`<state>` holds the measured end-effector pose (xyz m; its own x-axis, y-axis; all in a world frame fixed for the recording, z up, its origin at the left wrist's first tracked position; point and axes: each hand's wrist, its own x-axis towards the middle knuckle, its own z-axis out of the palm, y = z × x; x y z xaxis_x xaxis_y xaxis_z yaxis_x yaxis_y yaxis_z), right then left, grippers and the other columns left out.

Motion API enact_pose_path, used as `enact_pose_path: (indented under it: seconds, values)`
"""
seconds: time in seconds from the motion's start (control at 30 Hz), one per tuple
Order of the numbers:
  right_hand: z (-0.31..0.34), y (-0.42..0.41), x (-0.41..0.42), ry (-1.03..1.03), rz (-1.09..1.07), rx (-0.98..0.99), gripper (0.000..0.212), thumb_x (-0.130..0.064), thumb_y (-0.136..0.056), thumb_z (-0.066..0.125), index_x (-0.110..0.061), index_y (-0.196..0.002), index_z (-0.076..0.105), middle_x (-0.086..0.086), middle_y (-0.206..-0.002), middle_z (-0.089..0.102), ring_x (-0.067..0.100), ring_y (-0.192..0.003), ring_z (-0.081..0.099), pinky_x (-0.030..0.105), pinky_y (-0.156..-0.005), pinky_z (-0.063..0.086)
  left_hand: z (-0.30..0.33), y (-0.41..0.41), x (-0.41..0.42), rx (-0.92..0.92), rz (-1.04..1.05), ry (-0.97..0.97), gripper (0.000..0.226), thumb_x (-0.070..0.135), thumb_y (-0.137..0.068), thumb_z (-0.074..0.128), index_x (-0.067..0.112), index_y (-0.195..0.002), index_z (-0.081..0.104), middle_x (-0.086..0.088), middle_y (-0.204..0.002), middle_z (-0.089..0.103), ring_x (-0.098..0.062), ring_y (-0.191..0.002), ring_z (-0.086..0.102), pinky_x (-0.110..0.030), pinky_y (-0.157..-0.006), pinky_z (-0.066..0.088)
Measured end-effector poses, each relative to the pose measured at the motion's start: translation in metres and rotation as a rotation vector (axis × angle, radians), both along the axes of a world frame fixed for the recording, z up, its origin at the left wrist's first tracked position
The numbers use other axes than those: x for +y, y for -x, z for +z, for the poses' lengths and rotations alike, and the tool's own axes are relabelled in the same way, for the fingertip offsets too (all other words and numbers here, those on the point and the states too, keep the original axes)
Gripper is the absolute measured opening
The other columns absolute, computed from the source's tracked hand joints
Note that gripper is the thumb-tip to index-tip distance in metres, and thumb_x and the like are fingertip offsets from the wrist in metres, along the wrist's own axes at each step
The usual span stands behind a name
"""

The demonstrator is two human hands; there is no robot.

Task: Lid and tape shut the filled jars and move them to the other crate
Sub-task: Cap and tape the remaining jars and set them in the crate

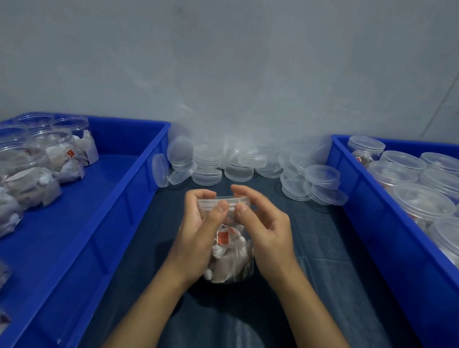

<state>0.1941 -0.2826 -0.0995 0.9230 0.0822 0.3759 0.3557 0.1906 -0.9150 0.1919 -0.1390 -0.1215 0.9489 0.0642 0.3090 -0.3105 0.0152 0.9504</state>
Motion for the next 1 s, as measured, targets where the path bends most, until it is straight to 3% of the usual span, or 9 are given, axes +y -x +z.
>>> enact_pose_path:
  seconds: [0.13, 0.33, 0.6, 0.7, 0.83, 0.93, 1.0]
  values:
    - [0.000, -0.001, -0.001, 0.001, -0.007, 0.013, 0.027, -0.009, -0.099, 0.064, -0.010, -0.125, 0.072, 0.028, -0.119, 0.066, 0.019, -0.093, 0.077, 0.026, -0.078, 0.058, -0.001, 0.000, 0.000, -0.007, -0.005, -0.015, 0.054, 0.064, -0.091, 0.062, 0.026, -0.126, 0.047, 0.002, -0.113, 0.077, -0.021, -0.102, 0.077, -0.038, -0.084, 0.059]
    - [0.000, 0.001, -0.002, -0.022, -0.005, 0.003, 0.029, -0.017, -0.092, 0.060, -0.010, -0.116, 0.074, 0.027, -0.120, 0.065, 0.019, -0.091, 0.076, 0.025, -0.078, 0.058, -0.002, 0.002, 0.001, -0.004, -0.015, 0.019, 0.053, 0.062, -0.086, 0.065, 0.028, -0.125, 0.050, 0.005, -0.106, 0.077, -0.021, -0.095, 0.077, -0.031, -0.076, 0.059]
    - [-0.006, -0.002, -0.003, 0.079, -0.071, -0.053, 0.020, -0.021, -0.092, 0.065, -0.021, -0.110, 0.075, 0.012, -0.117, 0.068, 0.017, -0.095, 0.073, 0.025, -0.081, 0.055, -0.004, 0.001, 0.002, -0.020, -0.027, 0.014, 0.047, 0.059, -0.087, 0.064, 0.031, -0.123, 0.051, 0.000, -0.109, 0.077, -0.027, -0.098, 0.077, -0.041, -0.081, 0.061]
    - [-0.006, -0.003, -0.003, 0.091, -0.071, -0.048, 0.019, -0.022, -0.092, 0.066, -0.023, -0.109, 0.076, 0.011, -0.117, 0.068, 0.016, -0.098, 0.073, 0.025, -0.083, 0.055, -0.003, 0.001, 0.004, -0.022, -0.017, -0.041, 0.044, 0.065, -0.088, 0.061, 0.039, -0.122, 0.051, 0.006, -0.112, 0.076, -0.023, -0.098, 0.077, -0.035, -0.078, 0.062]
    - [0.011, -0.007, -0.017, 0.297, 0.001, 0.063, 0.026, -0.045, -0.090, 0.065, -0.032, -0.111, 0.073, 0.001, -0.111, 0.071, 0.015, -0.096, 0.072, 0.036, -0.085, 0.058, 0.007, 0.004, 0.005, 0.020, -0.029, -0.083, 0.045, 0.068, -0.084, 0.059, 0.050, -0.123, 0.047, 0.016, -0.113, 0.075, -0.019, -0.100, 0.077, -0.038, -0.083, 0.059]
    - [0.038, -0.015, -0.028, 0.607, 0.063, 0.124, 0.045, -0.070, -0.075, 0.069, -0.044, -0.112, 0.066, -0.013, -0.108, 0.071, -0.005, -0.091, 0.069, 0.025, -0.076, 0.055, 0.020, -0.009, -0.007, 0.102, -0.052, 0.038, 0.038, 0.034, -0.098, 0.059, 0.038, -0.133, 0.043, -0.009, -0.125, 0.073, -0.022, -0.094, 0.076, -0.046, -0.091, 0.054]
    - [0.056, -0.020, -0.032, 0.763, 0.009, 0.121, 0.051, -0.073, -0.068, 0.075, -0.047, -0.111, 0.064, -0.021, -0.103, 0.069, -0.015, -0.086, 0.064, 0.017, -0.069, 0.051, 0.024, -0.009, -0.014, 0.052, 0.001, -0.065, 0.048, -0.003, -0.101, 0.056, 0.037, -0.124, 0.043, -0.015, -0.113, 0.068, -0.010, -0.073, 0.074, -0.037, -0.078, 0.056]
